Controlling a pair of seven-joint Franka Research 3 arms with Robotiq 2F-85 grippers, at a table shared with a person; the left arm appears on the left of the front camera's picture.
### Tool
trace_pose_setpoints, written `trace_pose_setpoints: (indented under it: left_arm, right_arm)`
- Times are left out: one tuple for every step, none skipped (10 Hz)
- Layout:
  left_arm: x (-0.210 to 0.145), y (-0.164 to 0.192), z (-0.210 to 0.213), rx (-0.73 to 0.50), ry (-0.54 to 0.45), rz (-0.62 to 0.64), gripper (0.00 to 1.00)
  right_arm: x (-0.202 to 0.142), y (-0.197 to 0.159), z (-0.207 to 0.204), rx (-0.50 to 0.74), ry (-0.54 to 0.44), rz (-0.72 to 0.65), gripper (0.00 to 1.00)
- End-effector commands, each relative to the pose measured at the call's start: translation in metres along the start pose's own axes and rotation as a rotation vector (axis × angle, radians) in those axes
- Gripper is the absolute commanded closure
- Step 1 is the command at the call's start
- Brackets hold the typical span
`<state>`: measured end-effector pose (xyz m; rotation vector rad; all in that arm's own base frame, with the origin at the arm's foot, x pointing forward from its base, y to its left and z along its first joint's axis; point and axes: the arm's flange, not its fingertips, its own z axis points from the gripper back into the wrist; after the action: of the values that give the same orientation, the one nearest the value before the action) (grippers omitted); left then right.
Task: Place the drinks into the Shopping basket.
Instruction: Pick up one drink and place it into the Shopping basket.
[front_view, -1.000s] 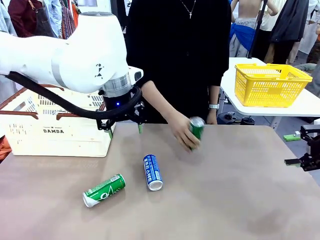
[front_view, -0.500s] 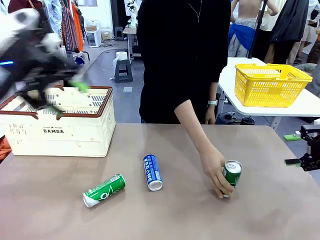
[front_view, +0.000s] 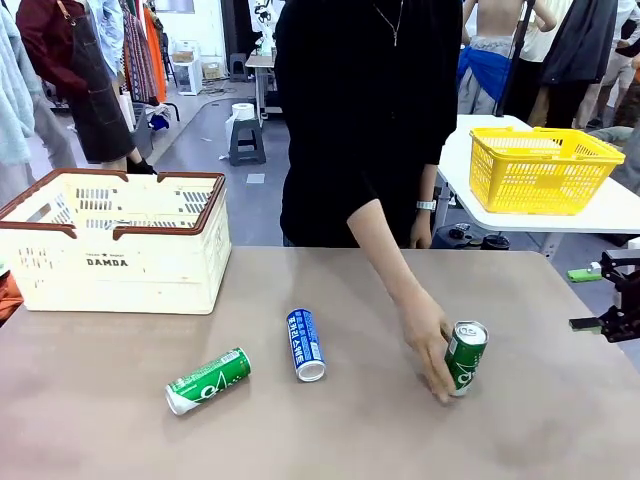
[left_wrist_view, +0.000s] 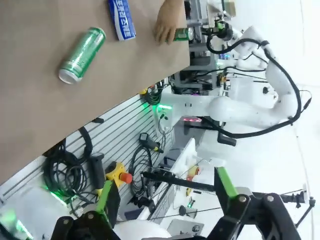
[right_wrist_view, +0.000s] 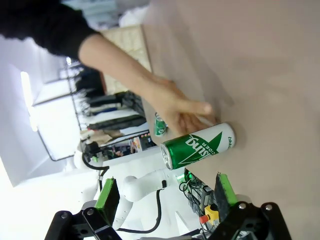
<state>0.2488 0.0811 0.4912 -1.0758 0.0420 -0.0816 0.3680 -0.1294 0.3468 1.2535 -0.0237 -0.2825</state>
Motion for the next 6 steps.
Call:
trace_pose_setpoints:
  left_arm:
    - [0.018, -0.016, -0.021, 0.066, 0.011, 0.018, 0.0]
    - [0.02, -0.035, -0.03, 0.123, 0.015, -0.001, 0.0]
    - [0.03, -0.056, -0.044, 0.201, 0.012, 0.011, 0.0]
    - [0.05, -0.079, -0.069, 0.298, -0.005, 0.066, 0.0]
    - [0.069, -0.097, -0.099, 0.367, 0.027, 0.06, 0.0]
    - [0.091, -0.11, -0.132, 0.486, -0.006, 0.127, 0.0]
  right_arm:
    - [-0.002, 0.006, 0.002, -0.005, 0.009, -0.016, 0.0]
    - [-0.002, 0.006, 0.002, -0.005, 0.009, -0.016, 0.0]
    - [-0.002, 0.006, 0.002, -0.005, 0.009, -0.016, 0.0]
    - [-0.002, 0.006, 0.002, -0.005, 0.009, -0.016, 0.0]
    - [-0.002, 0.006, 0.002, -0.005, 0.009, -0.016, 0.0]
    - [-0.002, 0.006, 0.002, -0.005, 0.009, -0.016, 0.0]
